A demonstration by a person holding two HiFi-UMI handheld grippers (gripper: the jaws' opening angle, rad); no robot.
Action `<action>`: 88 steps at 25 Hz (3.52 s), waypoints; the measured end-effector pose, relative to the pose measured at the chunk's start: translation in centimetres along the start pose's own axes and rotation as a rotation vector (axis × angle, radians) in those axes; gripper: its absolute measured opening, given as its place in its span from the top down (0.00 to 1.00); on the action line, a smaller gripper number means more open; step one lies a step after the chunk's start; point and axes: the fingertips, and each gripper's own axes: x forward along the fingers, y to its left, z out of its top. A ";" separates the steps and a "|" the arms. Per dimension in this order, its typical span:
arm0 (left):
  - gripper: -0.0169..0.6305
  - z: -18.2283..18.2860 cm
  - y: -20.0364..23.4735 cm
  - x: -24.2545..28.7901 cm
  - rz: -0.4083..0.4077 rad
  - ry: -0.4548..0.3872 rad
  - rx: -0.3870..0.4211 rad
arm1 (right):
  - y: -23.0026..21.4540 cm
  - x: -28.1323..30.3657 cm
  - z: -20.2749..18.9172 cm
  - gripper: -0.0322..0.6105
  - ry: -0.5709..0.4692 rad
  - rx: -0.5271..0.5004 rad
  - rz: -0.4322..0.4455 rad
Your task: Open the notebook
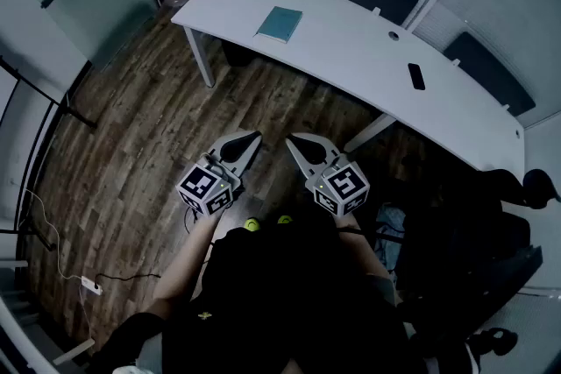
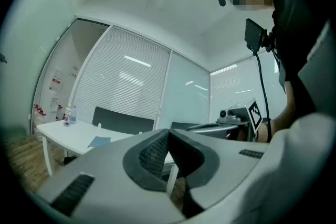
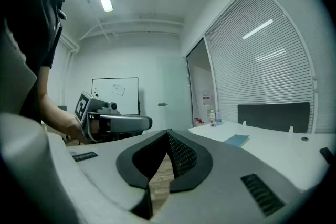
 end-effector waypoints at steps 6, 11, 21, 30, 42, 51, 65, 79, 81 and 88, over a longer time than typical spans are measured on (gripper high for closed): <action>0.94 0.5 -0.2 1.1 0.007 -0.018 0.017 | -0.8 -0.1 0.9 0.96 -0.019 -0.025 0.007; 0.94 0.5 0.2 1.1 0.024 -0.022 0.027 | -1.2 0.2 1.4 0.96 -0.035 -0.035 0.005; 0.94 0.1 -0.1 2.2 0.076 -0.030 0.007 | -2.9 -1.1 0.4 0.96 -0.015 -0.023 0.015; 0.94 0.1 -1.6 3.9 0.077 -0.039 0.015 | -3.7 -1.4 0.6 0.96 -0.014 -0.038 0.049; 0.94 -1.2 -2.5 6.3 0.106 -0.027 0.004 | -5.7 -2.5 -1.3 0.96 0.026 -0.015 0.099; 0.94 -1.8 -2.6 7.5 0.128 -0.013 -0.001 | -7.9 -2.8 -2.3 0.95 0.043 0.011 0.099; 0.94 -2.6 2.8 8.1 0.105 -0.008 -0.035 | -9.8 2.0 -3.3 0.93 0.067 0.035 0.065; 0.94 -1.1 11.7 10.2 0.051 0.005 -0.073 | -12.9 10.6 -2.6 0.90 0.121 0.060 0.026; 0.94 -0.9 13.1 10.4 0.040 0.003 -0.076 | -13.3 12.1 -2.5 0.90 0.126 0.060 0.019; 0.94 0.1 18.0 11.0 -0.002 -0.020 -0.096 | -14.8 17.4 -2.1 0.90 0.146 0.065 -0.027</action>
